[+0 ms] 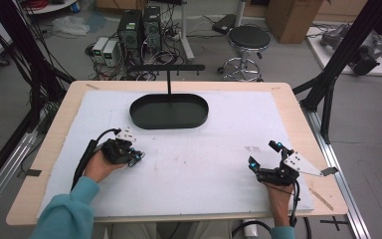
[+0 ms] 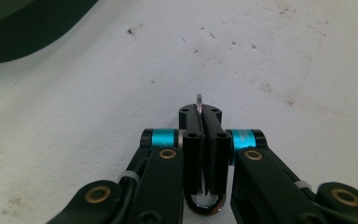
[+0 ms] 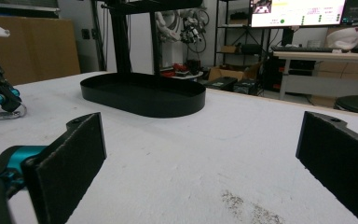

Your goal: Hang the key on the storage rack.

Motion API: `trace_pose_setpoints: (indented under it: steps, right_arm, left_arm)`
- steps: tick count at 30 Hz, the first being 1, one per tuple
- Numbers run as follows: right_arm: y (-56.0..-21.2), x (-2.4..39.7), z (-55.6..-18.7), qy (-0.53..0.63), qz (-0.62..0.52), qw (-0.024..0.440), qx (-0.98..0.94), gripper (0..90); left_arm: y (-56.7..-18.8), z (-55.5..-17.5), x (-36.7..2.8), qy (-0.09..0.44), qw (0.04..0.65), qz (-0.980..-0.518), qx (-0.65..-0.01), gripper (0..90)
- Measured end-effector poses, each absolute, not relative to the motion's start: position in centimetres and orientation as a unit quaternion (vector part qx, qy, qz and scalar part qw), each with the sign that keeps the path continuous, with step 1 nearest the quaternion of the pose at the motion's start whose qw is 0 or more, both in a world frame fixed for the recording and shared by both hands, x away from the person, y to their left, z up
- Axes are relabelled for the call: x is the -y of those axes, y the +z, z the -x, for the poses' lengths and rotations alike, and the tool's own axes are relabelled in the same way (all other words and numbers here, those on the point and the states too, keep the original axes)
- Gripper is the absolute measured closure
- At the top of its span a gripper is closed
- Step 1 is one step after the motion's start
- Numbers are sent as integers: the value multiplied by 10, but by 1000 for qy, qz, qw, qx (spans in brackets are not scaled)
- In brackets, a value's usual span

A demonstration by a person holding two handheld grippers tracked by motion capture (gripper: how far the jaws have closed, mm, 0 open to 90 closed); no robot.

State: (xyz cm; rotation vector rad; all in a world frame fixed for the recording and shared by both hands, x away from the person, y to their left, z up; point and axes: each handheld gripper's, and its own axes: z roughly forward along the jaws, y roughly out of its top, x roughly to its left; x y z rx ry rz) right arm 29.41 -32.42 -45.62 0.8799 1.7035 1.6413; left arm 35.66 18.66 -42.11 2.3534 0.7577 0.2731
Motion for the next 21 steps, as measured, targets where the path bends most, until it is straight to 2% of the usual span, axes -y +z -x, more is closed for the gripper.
trace_pose_setpoints:
  steps: [7,21]
  right_arm:
    - [-456,324,-293,619,-335,300,-644,7]
    - [-456,324,-294,620,-331,306,-642,7]
  left_arm:
    - [-418,-355,-188,111,326,-896,-281,884]
    - [-392,-350,-201,130,393,-871,-266,885]
